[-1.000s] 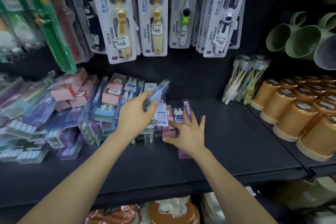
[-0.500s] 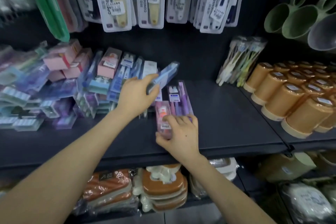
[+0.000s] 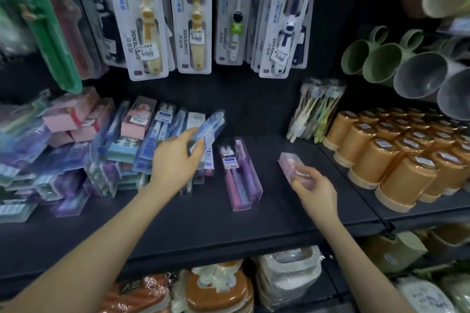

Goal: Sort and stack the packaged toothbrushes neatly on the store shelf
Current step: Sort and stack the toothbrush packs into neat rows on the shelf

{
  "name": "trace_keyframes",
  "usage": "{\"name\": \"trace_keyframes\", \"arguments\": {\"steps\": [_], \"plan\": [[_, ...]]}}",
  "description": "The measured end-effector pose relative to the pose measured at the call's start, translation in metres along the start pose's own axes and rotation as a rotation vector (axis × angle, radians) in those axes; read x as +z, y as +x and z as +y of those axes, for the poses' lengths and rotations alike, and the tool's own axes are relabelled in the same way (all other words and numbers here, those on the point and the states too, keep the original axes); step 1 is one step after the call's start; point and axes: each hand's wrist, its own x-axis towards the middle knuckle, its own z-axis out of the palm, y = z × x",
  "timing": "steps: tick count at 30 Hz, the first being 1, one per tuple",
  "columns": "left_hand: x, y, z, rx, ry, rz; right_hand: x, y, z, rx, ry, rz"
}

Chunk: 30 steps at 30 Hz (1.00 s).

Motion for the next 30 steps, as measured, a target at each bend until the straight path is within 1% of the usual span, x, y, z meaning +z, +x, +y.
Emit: {"name": "trace_keyframes", "arguments": {"steps": [3,4,5,6,7,8,9,11,12,13,14,16,17,18,20,21,22,24,28,30], "plan": [[0.001,0.001,0.006,0.018,0.006,0.044,0.007,0.025,0.016,-0.009,-0.219,-0.124],[0.002,0.001,0.01,0.03,0.002,0.064,0.007,0.031,0.017,-0.004,-0.338,-0.129],[0.003,0.001,0.014,0.034,-0.017,0.07,0.008,0.036,0.014,-0.022,-0.474,-0.104],[0.004,0.002,0.019,0.03,-0.051,0.062,0.009,0.039,0.008,-0.076,-0.542,-0.056],[0.006,0.003,0.023,0.015,-0.096,0.041,0.011,0.038,-0.001,-0.15,-0.503,-0.008],[0.009,0.002,0.028,-0.005,-0.151,0.013,0.013,0.033,-0.014,-0.199,-0.341,0.01],[0.013,0.0,0.034,-0.027,-0.214,-0.018,0.016,0.026,-0.029,-0.165,-0.099,-0.024],[0.023,-0.008,0.05,-0.069,-0.356,-0.087,0.022,0.014,-0.052,0.02,0.409,-0.214],[0.03,-0.014,0.058,-0.078,-0.408,-0.124,0.026,0.011,-0.058,0.104,0.606,-0.306],[0.036,-0.021,0.064,-0.072,-0.434,-0.173,0.029,0.011,-0.061,0.15,0.734,-0.361],[0.042,-0.026,0.068,-0.057,-0.436,-0.239,0.03,0.011,-0.062,0.178,0.823,-0.37],[0.048,-0.033,0.069,-0.016,-0.389,-0.371,0.03,0.014,-0.062,0.247,0.889,-0.304],[0.048,-0.034,0.066,0.04,-0.315,-0.4,0.03,0.016,-0.057,0.273,0.879,-0.274],[0.046,-0.033,0.061,0.123,-0.204,-0.373,0.03,0.018,-0.052,0.281,0.851,-0.257],[0.037,-0.029,0.05,0.264,0.029,-0.263,0.028,0.026,-0.042,0.267,0.735,-0.211],[0.032,-0.025,0.042,0.289,0.105,-0.215,0.027,0.031,-0.037,0.256,0.639,-0.187],[0.027,-0.021,0.034,0.285,0.161,-0.163,0.027,0.035,-0.032,0.239,0.516,-0.175],[0.016,-0.014,0.016,0.247,0.259,-0.061,0.032,0.039,-0.024,0.225,0.317,-0.217],[-0.007,-0.007,-0.014,0.254,0.397,0.094,0.068,0.033,-0.023,0.235,0.321,-0.36],[-0.02,-0.003,-0.027,0.215,0.451,0.174,0.083,0.036,-0.03,0.221,0.271,-0.414]]}}
